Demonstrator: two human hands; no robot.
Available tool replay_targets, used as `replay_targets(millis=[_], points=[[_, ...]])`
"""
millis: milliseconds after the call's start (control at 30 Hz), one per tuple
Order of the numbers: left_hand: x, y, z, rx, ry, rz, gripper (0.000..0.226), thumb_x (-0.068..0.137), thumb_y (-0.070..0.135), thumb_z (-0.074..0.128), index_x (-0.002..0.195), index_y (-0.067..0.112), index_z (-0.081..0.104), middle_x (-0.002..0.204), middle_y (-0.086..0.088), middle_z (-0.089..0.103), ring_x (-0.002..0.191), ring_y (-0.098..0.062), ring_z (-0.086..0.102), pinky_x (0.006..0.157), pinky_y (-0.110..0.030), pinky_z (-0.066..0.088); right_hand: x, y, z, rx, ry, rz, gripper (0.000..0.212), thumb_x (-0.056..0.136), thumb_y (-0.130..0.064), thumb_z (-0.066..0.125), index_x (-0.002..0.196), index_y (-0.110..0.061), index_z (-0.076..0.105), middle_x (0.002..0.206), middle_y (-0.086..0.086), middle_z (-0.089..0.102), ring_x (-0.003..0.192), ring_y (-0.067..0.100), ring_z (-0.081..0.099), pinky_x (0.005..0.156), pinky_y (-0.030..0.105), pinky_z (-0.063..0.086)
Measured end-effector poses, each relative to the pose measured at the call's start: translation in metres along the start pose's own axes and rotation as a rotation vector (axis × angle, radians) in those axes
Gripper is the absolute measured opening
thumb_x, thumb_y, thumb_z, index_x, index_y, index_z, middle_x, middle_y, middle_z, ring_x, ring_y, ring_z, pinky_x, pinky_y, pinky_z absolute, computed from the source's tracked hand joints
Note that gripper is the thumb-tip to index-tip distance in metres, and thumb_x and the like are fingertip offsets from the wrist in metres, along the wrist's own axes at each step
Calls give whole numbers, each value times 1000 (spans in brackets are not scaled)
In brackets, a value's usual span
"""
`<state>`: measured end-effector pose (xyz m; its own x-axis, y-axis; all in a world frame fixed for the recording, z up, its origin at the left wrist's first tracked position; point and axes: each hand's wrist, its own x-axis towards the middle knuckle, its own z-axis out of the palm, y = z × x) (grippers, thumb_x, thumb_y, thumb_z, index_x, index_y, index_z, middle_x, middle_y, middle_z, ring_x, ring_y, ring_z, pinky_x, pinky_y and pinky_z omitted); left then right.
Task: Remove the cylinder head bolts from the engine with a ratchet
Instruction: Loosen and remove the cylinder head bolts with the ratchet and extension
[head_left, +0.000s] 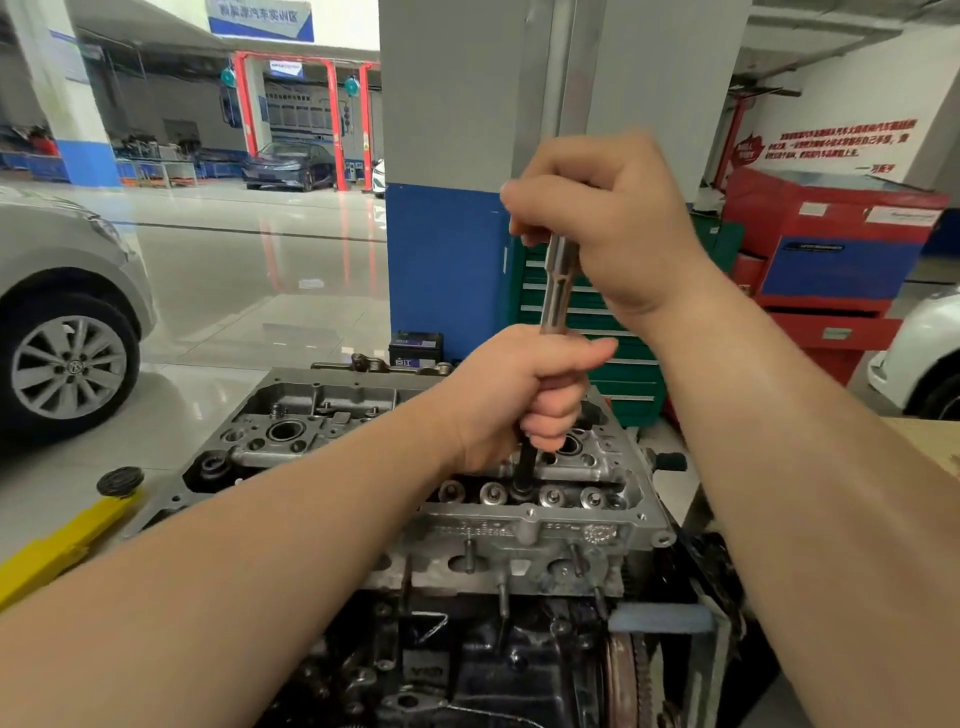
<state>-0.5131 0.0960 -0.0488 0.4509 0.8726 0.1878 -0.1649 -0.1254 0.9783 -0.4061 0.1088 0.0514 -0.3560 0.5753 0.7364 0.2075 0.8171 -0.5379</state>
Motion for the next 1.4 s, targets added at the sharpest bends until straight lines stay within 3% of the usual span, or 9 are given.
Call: replay_targets(millis=[267,367,500,600,833,933,1100,1300,1400], points=[[-1,-23,26,236,632,267,33,84,32,62,72,6,46,53,-1,47,47,-11,40,43,-19,33,-10,-15,20,-1148,346,53,38,97,-52,45,83,-23,66,78,5,57,83,37,61,63,36,28],[2,-20,27,133,620,224,30,77,33,59,61,20,37,53,-1,35,46,-15,27,43,-24,25,-9,-16,21,-1080,321,-29,42,92,-52,46,68,-18,54,63,-2,45,70,32,51,52,30,21],[2,-7,2,-17,85,102,50,98,28,59,52,27,38,42,5,26,39,-12,16,46,-25,16,-1,-2,5,-237,67,-61,28,90,-20,65,70,0,66,63,14,57,64,21,53,60,37,44],[2,-3,-3,-13,10,48,53,102,28,56,53,25,37,43,3,27,40,-14,20,48,-31,17,-3,-2,5,-61,37,-31,26,92,-7,65,70,8,66,62,15,60,63,18,54,64,34,46],[4,-17,22,297,634,298,28,72,23,53,69,-4,45,55,-10,55,52,-21,43,56,-33,35,-12,-19,23,-1172,355,31,39,97,-48,48,69,-22,38,62,-3,31,69,27,40,59,33,21],[8,-12,25,162,638,259,31,69,25,56,65,3,35,56,-11,35,53,-21,27,54,-34,25,-7,-9,19,-1015,301,-39,41,91,-45,50,64,-15,44,57,2,39,65,30,44,49,33,19],[7,1,-1,-11,35,87,49,97,26,60,56,25,34,43,4,24,38,-12,19,46,-25,19,-2,3,0,21,30,-25,25,92,-7,66,69,4,66,62,9,60,62,18,54,64,31,44],[3,-8,11,226,529,221,33,85,27,61,66,3,48,50,-6,49,45,-19,47,47,-24,39,2,-6,18,-969,191,52,38,98,-41,47,69,-16,46,65,3,42,72,29,46,64,36,30],[6,-18,28,308,707,254,27,76,23,51,67,2,36,59,-11,40,57,-21,31,59,-35,27,-10,-20,20,-1170,292,38,41,96,-46,48,65,-21,37,62,-3,31,70,29,42,55,31,19]])
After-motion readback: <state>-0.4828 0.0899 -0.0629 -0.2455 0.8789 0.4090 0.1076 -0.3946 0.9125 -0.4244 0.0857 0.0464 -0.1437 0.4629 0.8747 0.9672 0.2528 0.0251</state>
